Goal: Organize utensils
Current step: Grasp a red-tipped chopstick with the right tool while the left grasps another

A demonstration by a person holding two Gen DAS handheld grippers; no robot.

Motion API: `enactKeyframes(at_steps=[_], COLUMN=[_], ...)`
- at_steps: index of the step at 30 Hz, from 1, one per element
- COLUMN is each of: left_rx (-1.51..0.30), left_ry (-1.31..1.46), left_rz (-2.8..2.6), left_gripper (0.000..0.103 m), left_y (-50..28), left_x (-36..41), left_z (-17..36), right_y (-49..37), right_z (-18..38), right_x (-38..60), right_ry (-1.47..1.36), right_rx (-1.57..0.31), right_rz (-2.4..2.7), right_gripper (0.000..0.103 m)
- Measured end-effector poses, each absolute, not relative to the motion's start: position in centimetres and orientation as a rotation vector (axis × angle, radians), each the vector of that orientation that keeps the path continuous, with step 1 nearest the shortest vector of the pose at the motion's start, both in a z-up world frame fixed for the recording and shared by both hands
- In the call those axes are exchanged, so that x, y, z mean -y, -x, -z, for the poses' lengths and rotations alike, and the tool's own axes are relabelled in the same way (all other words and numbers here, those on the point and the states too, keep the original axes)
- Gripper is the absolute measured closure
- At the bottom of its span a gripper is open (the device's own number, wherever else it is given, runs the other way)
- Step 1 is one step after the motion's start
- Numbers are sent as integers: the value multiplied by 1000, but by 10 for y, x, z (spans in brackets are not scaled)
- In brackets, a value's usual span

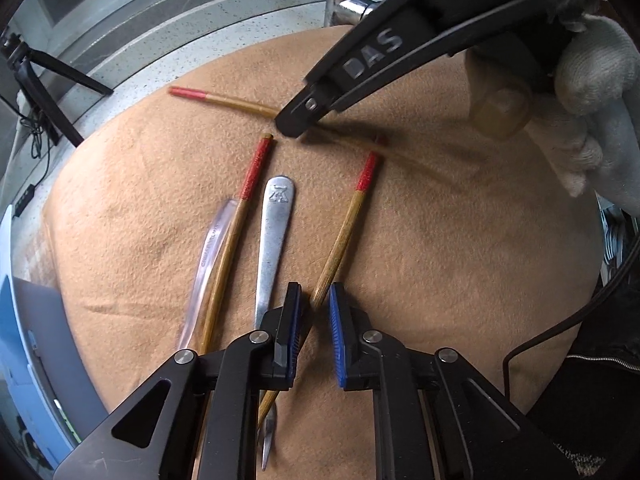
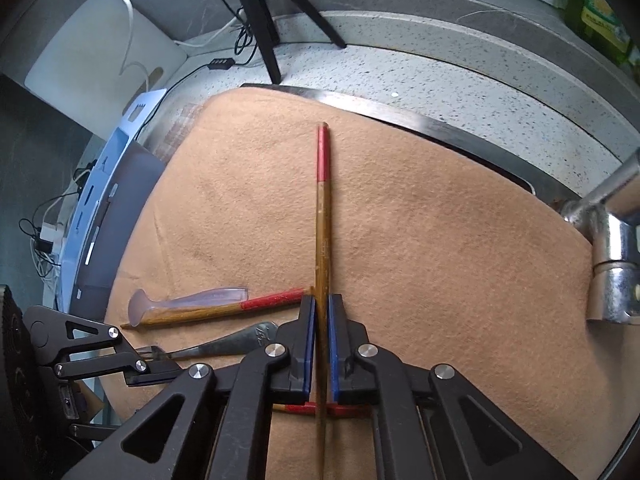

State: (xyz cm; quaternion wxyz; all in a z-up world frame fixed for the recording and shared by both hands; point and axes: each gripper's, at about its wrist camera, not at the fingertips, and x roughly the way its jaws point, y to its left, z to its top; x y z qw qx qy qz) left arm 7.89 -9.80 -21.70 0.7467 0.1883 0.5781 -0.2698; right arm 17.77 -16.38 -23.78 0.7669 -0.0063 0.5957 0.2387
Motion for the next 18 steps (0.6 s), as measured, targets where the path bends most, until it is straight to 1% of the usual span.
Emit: enactKeyframes(at_steps=[12,14,15,16,18], left_rx=[-1270,-1287,-1296,-1303,-1316], left_ry=[-421,-345,-295,-250,-191], left_rz=[590,594,600,604,602], left_gripper=[90,91,93,97,98], left_y=[-87,-87,-87,-88,-88], left_x=[114,111,107,103,97], left_z=[221,219,218,216,217], right_y=[-159,-153,-150,-147,-139], right_z=[226,223,222,220,217], right_x=[216,225,230,233,241], right_ry=[-121,-153,-167,-178,-195], right_rx=[-1242,-1225,-1218,-1210,-1196], right_rz=[-441,-427,-423,-417,-406], right_gripper=[97,97,97,97,97])
